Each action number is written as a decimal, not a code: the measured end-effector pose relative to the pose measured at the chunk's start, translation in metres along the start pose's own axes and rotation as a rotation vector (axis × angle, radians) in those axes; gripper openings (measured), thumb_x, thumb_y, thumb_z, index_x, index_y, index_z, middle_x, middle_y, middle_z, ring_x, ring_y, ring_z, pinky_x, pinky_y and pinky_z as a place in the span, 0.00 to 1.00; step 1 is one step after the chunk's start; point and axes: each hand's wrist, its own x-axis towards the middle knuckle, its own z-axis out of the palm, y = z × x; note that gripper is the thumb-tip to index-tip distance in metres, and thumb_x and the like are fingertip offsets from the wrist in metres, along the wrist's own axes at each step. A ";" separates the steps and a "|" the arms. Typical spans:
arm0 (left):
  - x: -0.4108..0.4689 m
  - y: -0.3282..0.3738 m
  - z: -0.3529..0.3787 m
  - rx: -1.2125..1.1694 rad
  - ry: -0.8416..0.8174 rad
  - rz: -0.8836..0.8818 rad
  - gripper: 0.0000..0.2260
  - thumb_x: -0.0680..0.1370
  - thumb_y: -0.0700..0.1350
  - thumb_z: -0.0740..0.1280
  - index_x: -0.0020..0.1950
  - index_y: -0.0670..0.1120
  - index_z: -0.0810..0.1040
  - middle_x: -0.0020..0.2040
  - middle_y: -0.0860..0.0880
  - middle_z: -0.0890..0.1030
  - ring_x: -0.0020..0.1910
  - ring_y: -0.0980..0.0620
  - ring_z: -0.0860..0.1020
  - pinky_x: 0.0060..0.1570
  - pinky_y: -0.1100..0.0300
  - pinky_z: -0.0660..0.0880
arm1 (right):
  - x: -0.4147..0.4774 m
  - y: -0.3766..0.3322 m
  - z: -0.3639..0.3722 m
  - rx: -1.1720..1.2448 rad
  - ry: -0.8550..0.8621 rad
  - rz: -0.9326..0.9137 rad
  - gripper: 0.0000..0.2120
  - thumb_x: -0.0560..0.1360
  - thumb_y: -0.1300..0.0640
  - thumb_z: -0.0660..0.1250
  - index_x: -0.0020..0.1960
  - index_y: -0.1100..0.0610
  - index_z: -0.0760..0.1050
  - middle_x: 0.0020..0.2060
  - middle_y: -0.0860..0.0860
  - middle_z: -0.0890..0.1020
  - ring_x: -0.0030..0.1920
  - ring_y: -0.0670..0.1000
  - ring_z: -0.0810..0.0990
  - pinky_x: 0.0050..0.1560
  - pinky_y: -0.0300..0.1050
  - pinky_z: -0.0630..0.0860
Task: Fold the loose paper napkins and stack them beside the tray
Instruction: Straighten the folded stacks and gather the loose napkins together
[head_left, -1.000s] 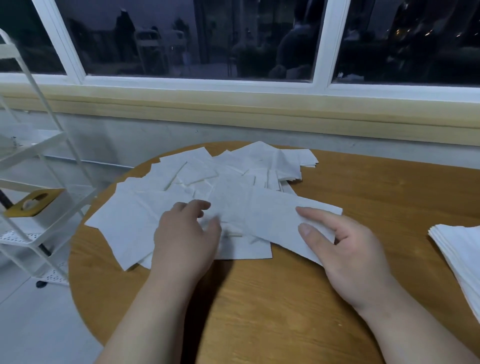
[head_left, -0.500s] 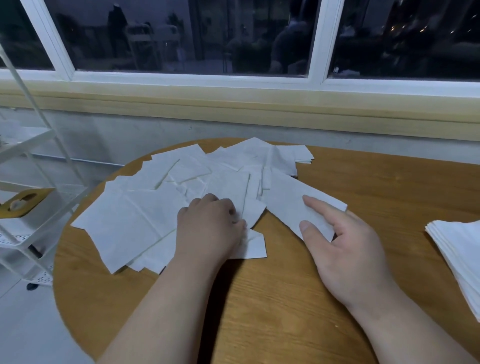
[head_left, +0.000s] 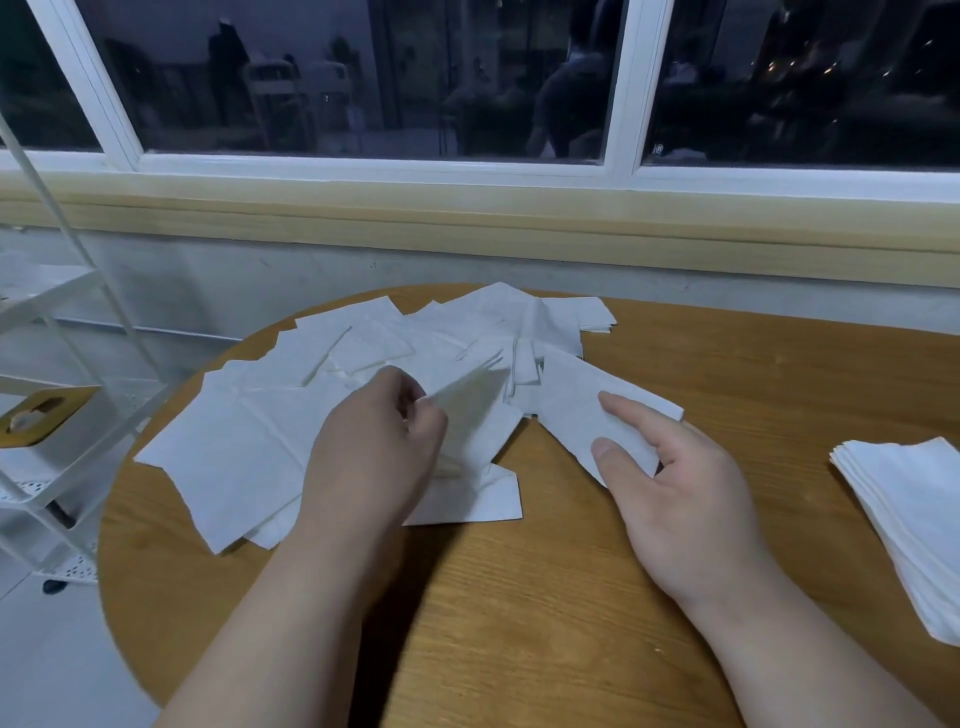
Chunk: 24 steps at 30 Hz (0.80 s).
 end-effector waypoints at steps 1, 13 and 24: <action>-0.002 0.003 -0.005 -0.047 0.012 0.009 0.04 0.77 0.47 0.64 0.42 0.52 0.74 0.37 0.54 0.78 0.38 0.57 0.75 0.35 0.62 0.70 | 0.000 0.000 0.000 0.005 -0.003 -0.001 0.20 0.77 0.50 0.68 0.69 0.42 0.75 0.51 0.42 0.78 0.51 0.43 0.75 0.52 0.34 0.69; -0.028 0.017 -0.027 -0.967 -0.237 -0.097 0.10 0.72 0.38 0.74 0.38 0.54 0.83 0.32 0.55 0.78 0.31 0.58 0.76 0.30 0.69 0.72 | 0.000 0.001 0.001 0.297 -0.147 0.057 0.34 0.61 0.29 0.73 0.64 0.40 0.78 0.57 0.39 0.83 0.60 0.40 0.79 0.64 0.47 0.75; -0.027 0.015 -0.022 -0.991 -0.237 -0.078 0.07 0.73 0.41 0.71 0.38 0.53 0.82 0.35 0.53 0.78 0.34 0.58 0.76 0.34 0.68 0.73 | 0.005 0.000 0.000 0.451 -0.115 0.105 0.08 0.73 0.53 0.75 0.52 0.48 0.85 0.52 0.39 0.85 0.57 0.37 0.81 0.59 0.40 0.74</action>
